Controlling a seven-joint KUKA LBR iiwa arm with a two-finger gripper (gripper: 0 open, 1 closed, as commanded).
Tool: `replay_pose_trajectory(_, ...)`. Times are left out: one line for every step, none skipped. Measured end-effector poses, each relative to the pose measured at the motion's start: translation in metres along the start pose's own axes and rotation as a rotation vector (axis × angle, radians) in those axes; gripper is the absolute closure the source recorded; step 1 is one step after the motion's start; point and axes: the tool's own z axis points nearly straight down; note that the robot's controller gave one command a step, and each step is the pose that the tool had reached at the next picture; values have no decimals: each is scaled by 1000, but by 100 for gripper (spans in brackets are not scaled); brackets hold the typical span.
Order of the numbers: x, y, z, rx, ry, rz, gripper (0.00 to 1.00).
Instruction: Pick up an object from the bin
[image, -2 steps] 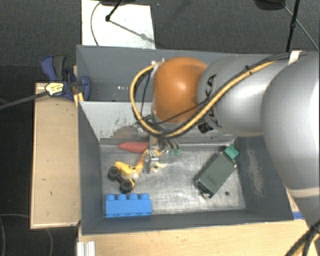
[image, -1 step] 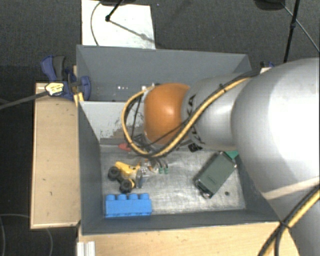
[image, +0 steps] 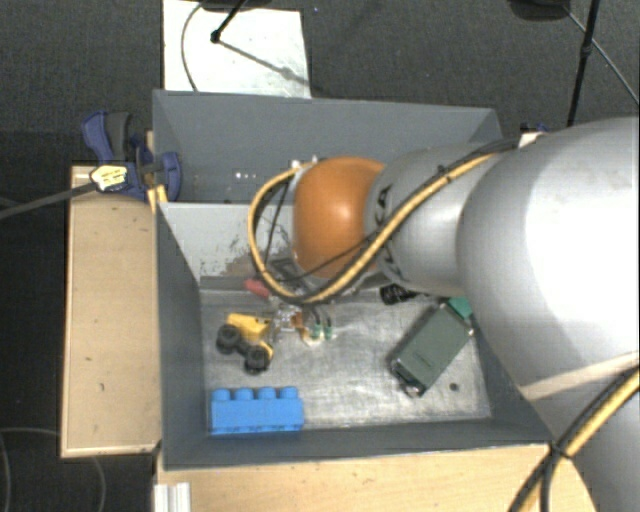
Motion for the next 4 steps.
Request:
replay_pose_trajectory(0, 0, 0, 0, 0, 1, 100)
replay_pose_trajectory(12, 4, -55, 8, 14, 2, 100)
replay_pose_trajectory(10, 5, -110, 4, 6, 2, 100)
replay_pose_trajectory(9, 5, -125, 4, 5, -3, 100)
